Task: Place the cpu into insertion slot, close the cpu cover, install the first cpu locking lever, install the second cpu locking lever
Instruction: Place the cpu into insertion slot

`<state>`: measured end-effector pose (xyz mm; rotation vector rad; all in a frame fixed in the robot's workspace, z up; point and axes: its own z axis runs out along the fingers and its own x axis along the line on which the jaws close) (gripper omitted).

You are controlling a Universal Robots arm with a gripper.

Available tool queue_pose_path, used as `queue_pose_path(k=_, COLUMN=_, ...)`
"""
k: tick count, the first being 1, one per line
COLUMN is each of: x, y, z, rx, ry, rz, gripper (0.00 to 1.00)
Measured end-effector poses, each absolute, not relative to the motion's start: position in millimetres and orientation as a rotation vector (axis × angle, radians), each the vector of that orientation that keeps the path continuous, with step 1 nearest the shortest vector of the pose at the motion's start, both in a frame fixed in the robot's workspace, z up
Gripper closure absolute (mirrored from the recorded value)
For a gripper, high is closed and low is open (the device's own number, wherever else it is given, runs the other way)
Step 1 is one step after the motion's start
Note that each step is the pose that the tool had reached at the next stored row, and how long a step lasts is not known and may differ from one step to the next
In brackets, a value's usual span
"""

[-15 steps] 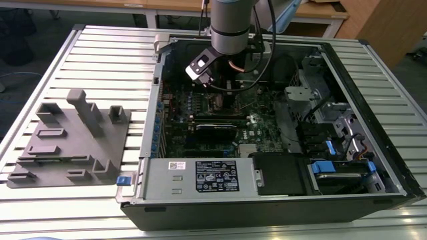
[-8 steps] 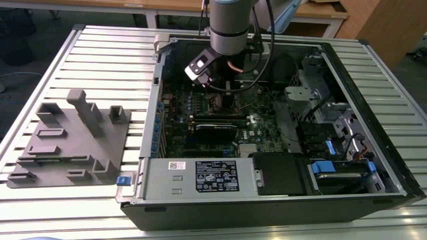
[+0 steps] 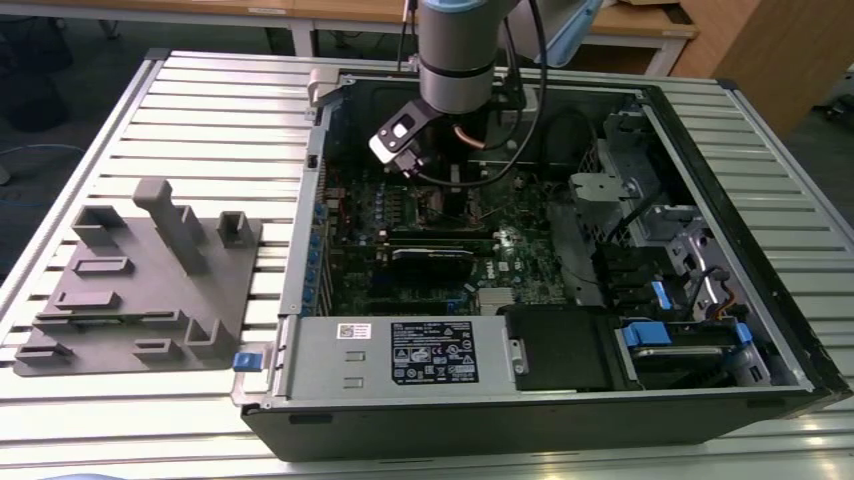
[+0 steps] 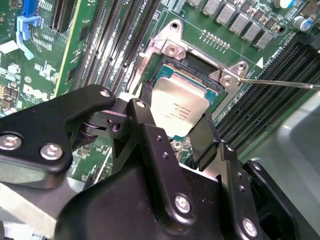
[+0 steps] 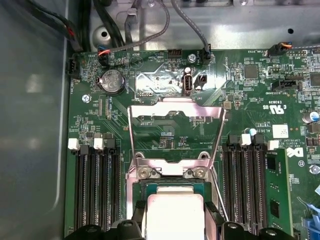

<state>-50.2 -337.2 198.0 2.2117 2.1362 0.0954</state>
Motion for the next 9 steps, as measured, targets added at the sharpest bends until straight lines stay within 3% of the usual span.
queue_pose_path(k=9, x=-50.6, y=-337.3, z=195.0, rx=2.211, ry=2.136, rz=0.095, gripper=0.46)
